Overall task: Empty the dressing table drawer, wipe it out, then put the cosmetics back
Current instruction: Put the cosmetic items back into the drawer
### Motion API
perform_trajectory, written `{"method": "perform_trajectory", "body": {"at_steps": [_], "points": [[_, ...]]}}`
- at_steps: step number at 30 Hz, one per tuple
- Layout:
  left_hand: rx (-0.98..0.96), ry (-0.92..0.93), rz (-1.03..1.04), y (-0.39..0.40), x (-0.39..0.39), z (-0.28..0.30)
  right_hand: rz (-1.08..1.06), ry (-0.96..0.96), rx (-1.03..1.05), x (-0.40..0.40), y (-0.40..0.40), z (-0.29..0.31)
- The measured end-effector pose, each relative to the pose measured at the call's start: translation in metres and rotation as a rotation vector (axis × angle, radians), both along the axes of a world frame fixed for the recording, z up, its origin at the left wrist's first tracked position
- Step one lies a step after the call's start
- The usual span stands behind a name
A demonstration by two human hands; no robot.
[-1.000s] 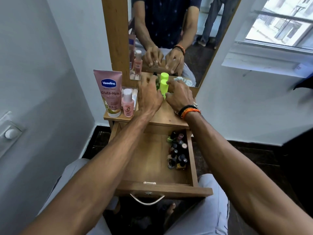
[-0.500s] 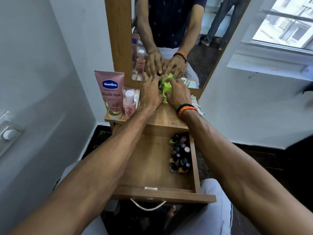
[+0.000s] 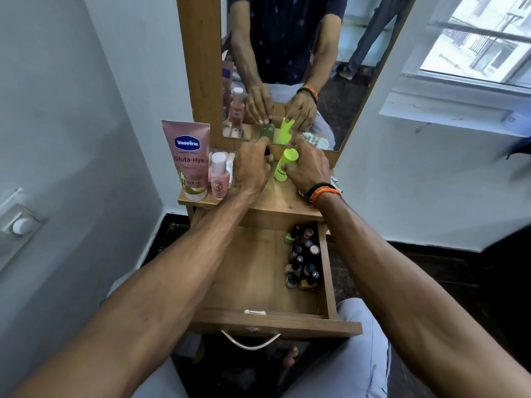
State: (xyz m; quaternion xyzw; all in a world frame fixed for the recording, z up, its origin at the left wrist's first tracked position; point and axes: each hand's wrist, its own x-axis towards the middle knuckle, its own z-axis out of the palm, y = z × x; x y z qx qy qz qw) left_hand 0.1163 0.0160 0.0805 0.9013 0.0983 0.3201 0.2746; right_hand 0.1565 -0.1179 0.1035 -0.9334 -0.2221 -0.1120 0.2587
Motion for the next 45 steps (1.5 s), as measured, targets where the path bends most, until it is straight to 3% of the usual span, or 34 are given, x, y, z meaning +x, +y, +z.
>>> {"method": "perform_trajectory", "body": {"at_steps": [16, 24, 31, 45], "points": [[0.031, -0.031, -0.251, -0.028, -0.097, 0.006, 0.025, -0.032, 0.192, -0.077, -0.062, -0.005], [-0.047, 0.111, -0.306, -0.037, -0.148, -0.027, 0.049, 0.089, 0.265, -0.135, -0.091, -0.019], [-0.063, 0.166, -0.350, -0.051, -0.179, -0.042, 0.089, 0.148, 0.190, -0.168, -0.116, -0.033], [-0.119, 0.454, -0.505, -0.067, -0.176, -0.072, 0.029, 0.329, -0.072, -0.179, -0.142, -0.065]]}}
